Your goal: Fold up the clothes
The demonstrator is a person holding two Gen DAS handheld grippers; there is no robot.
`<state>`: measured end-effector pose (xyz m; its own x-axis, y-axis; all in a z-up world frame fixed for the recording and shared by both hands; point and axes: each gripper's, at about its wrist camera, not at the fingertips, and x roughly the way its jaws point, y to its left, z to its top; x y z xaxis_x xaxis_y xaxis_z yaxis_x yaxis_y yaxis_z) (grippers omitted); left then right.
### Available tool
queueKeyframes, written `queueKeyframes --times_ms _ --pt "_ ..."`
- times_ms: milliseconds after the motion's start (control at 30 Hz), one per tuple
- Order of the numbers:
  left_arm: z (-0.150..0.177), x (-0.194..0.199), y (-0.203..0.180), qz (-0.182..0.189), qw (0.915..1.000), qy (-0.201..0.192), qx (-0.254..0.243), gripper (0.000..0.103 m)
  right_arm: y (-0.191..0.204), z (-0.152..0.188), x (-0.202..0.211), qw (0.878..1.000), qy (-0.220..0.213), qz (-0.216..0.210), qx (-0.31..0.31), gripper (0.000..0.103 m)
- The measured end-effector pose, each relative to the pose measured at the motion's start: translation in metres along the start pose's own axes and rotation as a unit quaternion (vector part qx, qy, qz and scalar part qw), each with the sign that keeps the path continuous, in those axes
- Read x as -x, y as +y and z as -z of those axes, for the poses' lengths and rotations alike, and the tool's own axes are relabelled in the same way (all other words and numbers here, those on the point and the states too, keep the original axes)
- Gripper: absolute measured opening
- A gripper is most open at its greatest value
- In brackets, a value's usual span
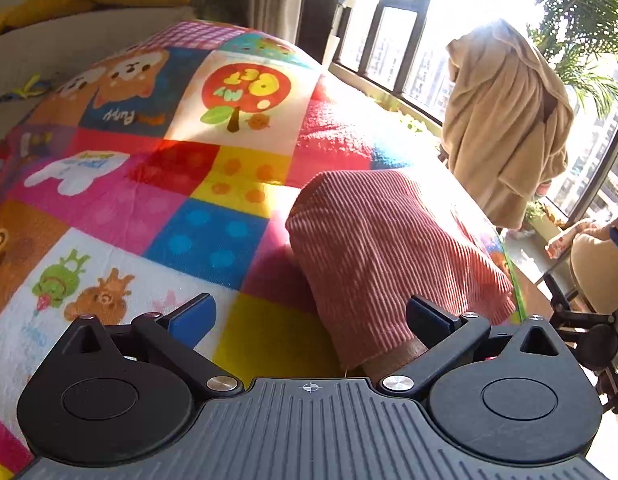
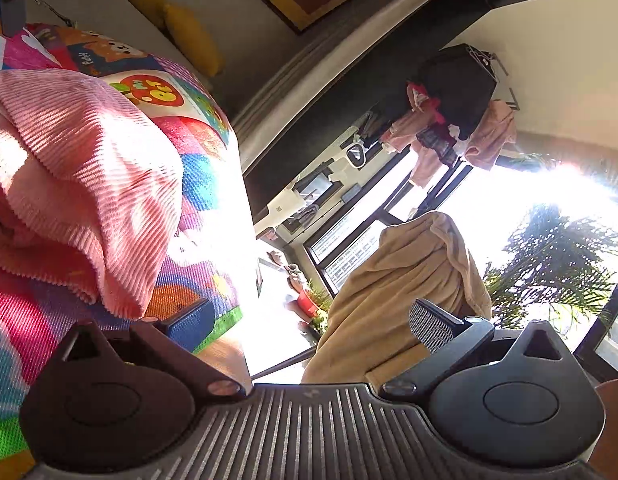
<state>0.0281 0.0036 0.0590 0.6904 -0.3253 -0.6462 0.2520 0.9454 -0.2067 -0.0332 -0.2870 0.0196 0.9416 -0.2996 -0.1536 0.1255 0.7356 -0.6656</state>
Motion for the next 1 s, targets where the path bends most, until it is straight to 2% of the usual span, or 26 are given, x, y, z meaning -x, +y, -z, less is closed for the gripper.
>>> queueKeyframes --times_ms 67,100,167,200,267,367,433,467,600,667,767,867,900,933,1000 --pt "-0.01 -0.008 0.01 -0.006 0.9997 -0.014 0.018 0.103 -0.016 -0.003 -0.001 0.997 0.012 -0.053 -0.048 0.103" --pt "-0.014 -0.015 0.015 -0.007 0.9995 -0.015 0.025 0.103 -0.028 -0.004 0.0 0.991 0.01 -0.101 -0.085 0.103" --pt "-0.019 -0.034 0.019 -0.002 0.9995 -0.007 0.03 0.103 -0.048 -0.01 0.0 0.968 0.002 -0.194 -0.159 0.103" --pt "-0.019 -0.044 0.017 0.001 0.9996 0.003 0.026 0.103 -0.056 -0.014 -0.003 0.955 -0.004 -0.227 -0.193 0.103" --pt "-0.015 -0.063 0.011 0.012 0.9995 0.025 0.015 0.103 -0.058 -0.028 -0.013 0.945 -0.011 -0.244 -0.22 0.103" --pt "-0.006 -0.074 0.002 0.032 0.9987 0.04 0.004 0.103 -0.049 -0.053 -0.033 0.939 -0.02 -0.253 -0.232 0.103" --pt "0.0 -0.073 -0.001 0.038 0.9979 0.052 0.0 0.103 -0.032 -0.073 -0.054 0.937 -0.029 -0.271 -0.218 0.103" --pt "0.003 -0.073 -0.003 0.04 0.9975 0.059 -0.004 0.103 -0.022 -0.079 -0.063 0.939 -0.029 -0.273 -0.208 0.103" --pt "0.017 -0.067 -0.01 0.05 0.9956 0.073 -0.032 0.103 0.039 -0.089 -0.113 0.957 0.06 -0.261 -0.113 0.103" --pt "0.018 -0.061 -0.008 0.078 0.9937 0.075 -0.031 0.103 0.048 -0.081 -0.119 0.964 0.064 -0.241 -0.096 0.103" --pt "0.014 -0.054 0.007 0.136 0.9886 0.064 0.006 0.103 0.038 -0.069 -0.121 0.967 0.07 -0.218 -0.109 0.103" --pt "0.006 -0.068 0.029 0.173 0.979 0.064 0.087 0.103 0.023 -0.058 -0.114 0.974 0.068 -0.188 -0.11 0.103" --pt "0.004 -0.076 0.033 0.18 0.9748 0.071 0.112 0.103 0.013 -0.055 -0.103 0.971 0.052 -0.197 -0.122 0.103" --pt "0.003 -0.084 0.035 0.189 0.9699 0.078 0.133 0.103 0.004 -0.054 -0.088 0.965 0.031 -0.224 -0.135 0.103" --pt "-0.002 -0.089 0.036 0.219 0.9595 0.08 0.158 0.103 -0.011 -0.052 -0.054 0.944 -0.002 -0.294 -0.149 0.103"
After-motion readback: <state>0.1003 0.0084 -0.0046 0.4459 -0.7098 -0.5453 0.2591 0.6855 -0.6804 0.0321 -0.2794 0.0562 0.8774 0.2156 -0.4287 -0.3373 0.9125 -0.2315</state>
